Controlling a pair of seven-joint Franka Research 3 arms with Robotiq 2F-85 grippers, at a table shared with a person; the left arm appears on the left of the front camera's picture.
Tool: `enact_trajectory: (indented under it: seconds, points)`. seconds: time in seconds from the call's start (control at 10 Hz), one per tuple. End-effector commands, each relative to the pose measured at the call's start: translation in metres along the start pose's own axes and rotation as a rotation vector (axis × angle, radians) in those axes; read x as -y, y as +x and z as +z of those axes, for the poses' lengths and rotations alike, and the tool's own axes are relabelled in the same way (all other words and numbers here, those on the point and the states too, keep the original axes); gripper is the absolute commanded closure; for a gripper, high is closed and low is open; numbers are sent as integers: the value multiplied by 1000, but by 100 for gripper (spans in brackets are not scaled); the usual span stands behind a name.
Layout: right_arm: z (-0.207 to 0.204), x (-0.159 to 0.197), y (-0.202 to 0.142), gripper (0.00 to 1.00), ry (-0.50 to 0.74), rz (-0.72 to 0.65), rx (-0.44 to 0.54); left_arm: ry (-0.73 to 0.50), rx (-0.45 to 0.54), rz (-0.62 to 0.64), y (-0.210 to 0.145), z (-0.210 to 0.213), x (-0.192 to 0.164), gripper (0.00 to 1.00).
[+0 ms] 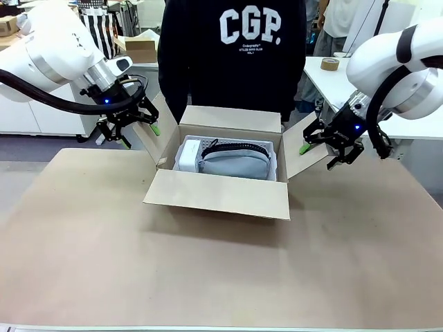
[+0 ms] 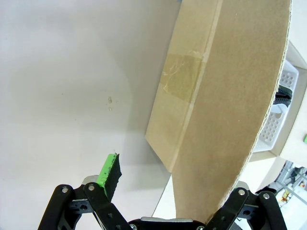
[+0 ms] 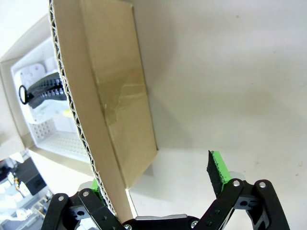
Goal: Pack the gift set into the box.
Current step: Lift both hands away from the flaps of the Package Box.
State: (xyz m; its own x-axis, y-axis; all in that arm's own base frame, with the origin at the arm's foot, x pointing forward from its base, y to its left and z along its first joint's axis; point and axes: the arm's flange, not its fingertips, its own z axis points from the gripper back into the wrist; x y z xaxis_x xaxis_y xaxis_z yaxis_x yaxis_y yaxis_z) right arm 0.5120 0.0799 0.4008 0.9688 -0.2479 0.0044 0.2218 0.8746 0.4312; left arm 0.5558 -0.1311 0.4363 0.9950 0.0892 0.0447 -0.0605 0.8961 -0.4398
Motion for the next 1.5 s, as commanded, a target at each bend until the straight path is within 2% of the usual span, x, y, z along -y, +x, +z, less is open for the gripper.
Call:
enact_trajectory:
  seconds: [0.0,0.5,0.6,0.8,0.9,1.0,1.2,1.3,1.4]
  points:
    - [0,-1,0,0,-25,-15,-4,22,6,10,1,2,1,0]
    - [0,0,0,0,0,0,0,0,0,0,0,0,0,0]
    - [32,-1,-2,0,37,-2,28,-36,21,-18,-7,29,10,0]
    - [127,18,-25,0,138,-41,36,-75,104,-16,-62,110,15,0]
    - [170,34,-46,0,198,-105,18,-164,110,-121,-104,143,11,0]
    - [207,55,-72,0,313,-146,-51,-209,111,-183,-145,164,-1,0]
    - [249,94,-117,0,495,-199,-228,-421,40,-289,-203,181,-32,0]
    - [262,115,-133,0,598,-196,-261,-570,57,-279,-226,186,-49,0]
    - [268,136,-145,0,707,-183,-249,-823,136,-278,-243,192,-72,0]
